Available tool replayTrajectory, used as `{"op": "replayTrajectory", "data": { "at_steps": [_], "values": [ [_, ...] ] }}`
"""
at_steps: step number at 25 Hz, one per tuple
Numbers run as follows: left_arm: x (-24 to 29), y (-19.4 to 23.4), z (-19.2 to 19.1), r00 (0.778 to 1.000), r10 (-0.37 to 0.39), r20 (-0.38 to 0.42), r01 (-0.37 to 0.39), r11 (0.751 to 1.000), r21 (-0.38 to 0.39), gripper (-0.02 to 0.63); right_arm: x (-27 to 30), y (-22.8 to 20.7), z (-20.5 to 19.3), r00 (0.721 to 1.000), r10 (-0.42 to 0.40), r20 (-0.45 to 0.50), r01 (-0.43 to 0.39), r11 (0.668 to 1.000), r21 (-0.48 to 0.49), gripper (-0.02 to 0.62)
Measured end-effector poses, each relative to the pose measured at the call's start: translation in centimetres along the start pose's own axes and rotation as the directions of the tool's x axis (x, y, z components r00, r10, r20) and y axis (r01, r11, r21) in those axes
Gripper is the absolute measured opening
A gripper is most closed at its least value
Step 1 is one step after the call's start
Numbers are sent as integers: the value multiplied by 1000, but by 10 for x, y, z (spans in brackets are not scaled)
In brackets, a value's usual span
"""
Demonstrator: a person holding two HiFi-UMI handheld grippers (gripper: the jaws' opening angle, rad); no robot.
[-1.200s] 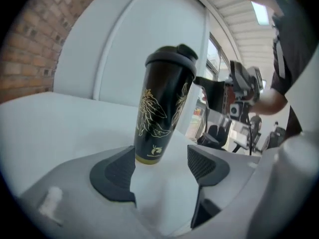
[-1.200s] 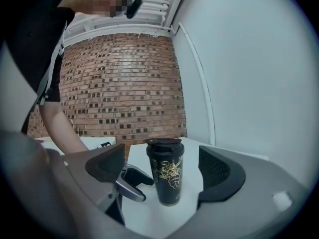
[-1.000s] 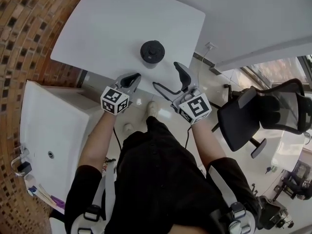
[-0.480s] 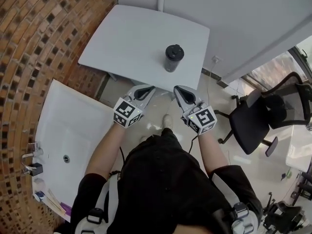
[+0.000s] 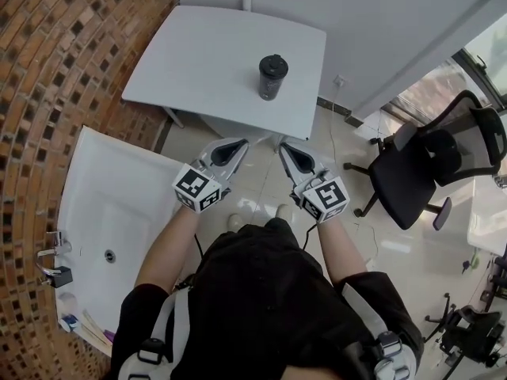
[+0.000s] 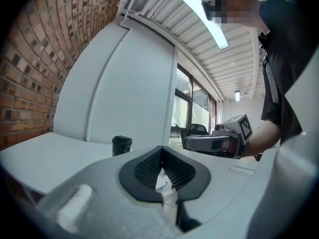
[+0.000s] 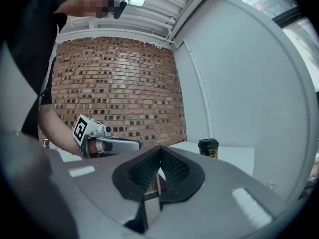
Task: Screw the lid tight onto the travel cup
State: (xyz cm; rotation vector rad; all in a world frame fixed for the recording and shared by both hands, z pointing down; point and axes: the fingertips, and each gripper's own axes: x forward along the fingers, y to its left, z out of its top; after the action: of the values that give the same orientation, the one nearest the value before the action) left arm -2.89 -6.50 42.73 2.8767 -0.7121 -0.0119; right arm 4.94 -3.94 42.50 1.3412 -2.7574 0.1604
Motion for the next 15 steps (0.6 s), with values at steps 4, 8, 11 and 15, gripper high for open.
{"op": "replayTrajectory", "data": {
  "at_steps": [4, 8, 11, 15],
  "values": [
    [0, -9, 3, 1000, 25, -16, -25, 1000, -17, 3, -16, -6, 10, 1000, -3, 22, 2, 999, 39, 2],
    [3, -24, 9, 999, 53, 2, -53, 998, -18, 2, -30, -17, 11, 1000, 26, 7, -27, 999, 31, 2],
    [-4, -22, 13, 996, 85, 11, -85, 996, 0, 2, -28, -15, 20, 999, 46, 13, -46, 999, 18, 2],
    [-16, -20, 7, 991, 136, -6, -136, 991, 8, 2, -40, -24, 18, 999, 46, 23, -46, 999, 8, 2]
  ]
}}
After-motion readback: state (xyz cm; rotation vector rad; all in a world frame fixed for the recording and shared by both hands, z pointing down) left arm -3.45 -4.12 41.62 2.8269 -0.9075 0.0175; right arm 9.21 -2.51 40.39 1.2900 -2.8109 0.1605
